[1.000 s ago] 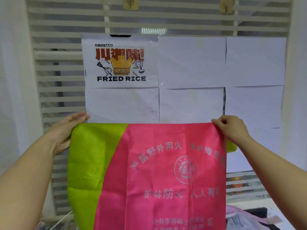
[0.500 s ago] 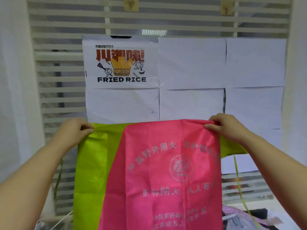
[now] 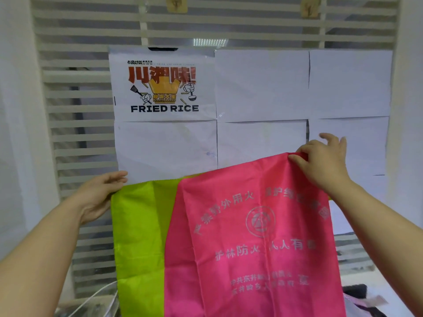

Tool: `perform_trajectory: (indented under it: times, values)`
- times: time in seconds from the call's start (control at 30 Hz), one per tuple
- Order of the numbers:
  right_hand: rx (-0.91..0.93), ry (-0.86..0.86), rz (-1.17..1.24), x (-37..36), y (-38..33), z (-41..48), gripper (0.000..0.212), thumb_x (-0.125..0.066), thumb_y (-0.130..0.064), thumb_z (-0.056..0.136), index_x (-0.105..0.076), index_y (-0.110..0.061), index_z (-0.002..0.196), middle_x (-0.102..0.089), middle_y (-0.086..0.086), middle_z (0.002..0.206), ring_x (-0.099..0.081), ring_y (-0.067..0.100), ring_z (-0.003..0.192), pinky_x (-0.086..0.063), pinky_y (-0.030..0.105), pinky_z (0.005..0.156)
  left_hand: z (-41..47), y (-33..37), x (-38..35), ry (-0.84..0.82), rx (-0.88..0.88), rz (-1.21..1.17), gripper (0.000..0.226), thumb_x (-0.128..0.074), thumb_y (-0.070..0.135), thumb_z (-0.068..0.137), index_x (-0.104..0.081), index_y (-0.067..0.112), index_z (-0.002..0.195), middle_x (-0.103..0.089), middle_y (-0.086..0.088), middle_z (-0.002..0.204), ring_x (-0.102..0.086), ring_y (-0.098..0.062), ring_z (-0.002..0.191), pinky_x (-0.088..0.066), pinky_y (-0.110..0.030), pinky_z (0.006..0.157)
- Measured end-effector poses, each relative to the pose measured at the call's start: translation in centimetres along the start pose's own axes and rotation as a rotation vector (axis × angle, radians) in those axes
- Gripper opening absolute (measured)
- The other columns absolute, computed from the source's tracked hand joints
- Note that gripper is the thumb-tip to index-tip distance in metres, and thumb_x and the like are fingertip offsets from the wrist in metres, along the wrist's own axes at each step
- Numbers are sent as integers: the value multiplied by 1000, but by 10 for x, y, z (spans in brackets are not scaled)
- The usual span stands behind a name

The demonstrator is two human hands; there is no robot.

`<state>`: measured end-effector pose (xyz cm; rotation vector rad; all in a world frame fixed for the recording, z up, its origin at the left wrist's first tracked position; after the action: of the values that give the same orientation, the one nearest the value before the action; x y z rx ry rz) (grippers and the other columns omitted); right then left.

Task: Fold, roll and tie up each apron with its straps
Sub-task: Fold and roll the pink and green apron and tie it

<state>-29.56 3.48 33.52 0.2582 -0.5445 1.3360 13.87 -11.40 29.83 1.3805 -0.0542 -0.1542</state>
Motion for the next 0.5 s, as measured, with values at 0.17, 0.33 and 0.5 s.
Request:
perform_trajectory:
  times: [0.17,0.33,0.5]
  values:
    - [24,11,328,1,-5,-12,25,-46,-29,97,-67,-15,97,-70,7,90,-62,32,89,-42,35,73,5,17,2,178,-97,-341,27,-34,0,102,-54,10,117,-51,-2,120,-54,-7,82,-54,-15,53]
    - [150,-99,427,12,-14,-18,52,-39,-69,77,-69,-30,91,-67,-14,83,-60,11,79,-46,33,74,10,26,19,396,-247,36,30,-51,6,97,-57,9,127,-62,-8,121,-60,-13,85,-54,-25,76]
    - [374,-143,305,19,-33,-6,47,-39,-59,89,-58,-22,69,-55,-7,71,-53,15,67,-41,34,63,15,26,30,554,-353,596,25,-47,5,97,-65,3,114,-65,-13,118,-58,-31,110,-43,-20,85]
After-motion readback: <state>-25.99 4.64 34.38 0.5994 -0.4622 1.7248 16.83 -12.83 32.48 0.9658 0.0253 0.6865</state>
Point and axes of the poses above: each hand's wrist, its own z-axis towards the middle knuckle, its own x-axis out of the back of the hand, y = z × x, the point moved 2 cm from there along z, towards the middle knuckle
